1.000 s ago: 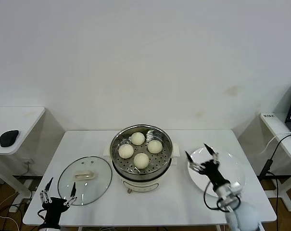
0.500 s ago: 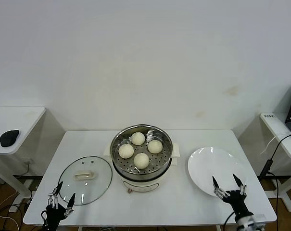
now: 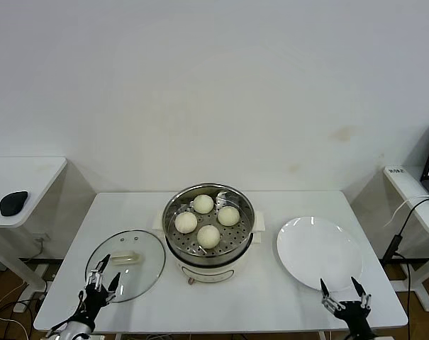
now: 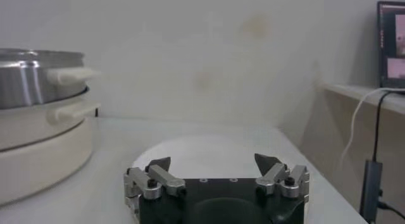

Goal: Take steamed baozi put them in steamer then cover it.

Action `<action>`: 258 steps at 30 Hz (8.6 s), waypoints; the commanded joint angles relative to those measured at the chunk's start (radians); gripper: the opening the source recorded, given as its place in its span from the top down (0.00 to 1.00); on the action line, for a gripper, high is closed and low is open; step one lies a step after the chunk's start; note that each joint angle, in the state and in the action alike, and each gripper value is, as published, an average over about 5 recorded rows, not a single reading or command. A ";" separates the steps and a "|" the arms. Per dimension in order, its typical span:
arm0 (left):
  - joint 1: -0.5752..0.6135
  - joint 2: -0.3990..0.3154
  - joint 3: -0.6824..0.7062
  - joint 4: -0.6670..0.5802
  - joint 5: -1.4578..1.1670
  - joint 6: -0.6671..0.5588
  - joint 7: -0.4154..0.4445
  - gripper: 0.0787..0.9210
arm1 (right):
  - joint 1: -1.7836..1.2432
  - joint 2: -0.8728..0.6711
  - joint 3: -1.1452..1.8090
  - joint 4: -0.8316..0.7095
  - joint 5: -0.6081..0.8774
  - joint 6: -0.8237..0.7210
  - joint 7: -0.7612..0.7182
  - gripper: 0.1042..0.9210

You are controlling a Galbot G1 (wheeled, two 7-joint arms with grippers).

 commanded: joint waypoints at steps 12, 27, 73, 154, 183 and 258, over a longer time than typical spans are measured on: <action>-0.244 0.036 0.087 0.191 0.024 0.031 0.027 0.12 | -0.016 0.044 -0.010 -0.028 -0.050 0.017 -0.008 0.12; -0.313 0.020 0.109 0.253 0.027 0.046 0.034 0.12 | -0.008 0.042 -0.013 -0.056 -0.063 0.027 -0.008 0.12; -0.095 0.209 -0.227 -0.106 -0.082 0.094 0.057 0.92 | -0.029 0.045 -0.048 -0.017 -0.098 0.036 -0.011 0.12; -0.622 -0.258 0.668 -0.139 0.354 0.640 0.480 0.92 | -0.057 0.093 -0.096 -0.031 -0.293 0.095 0.015 0.12; -0.614 -0.266 0.639 -0.102 0.363 0.623 0.463 0.92 | -0.056 0.093 -0.109 -0.042 -0.299 0.098 0.013 0.12; 0.416 -0.179 0.037 -0.426 -1.344 -0.062 0.016 0.12 | -0.153 -0.096 -0.223 0.128 -0.116 0.098 0.028 0.12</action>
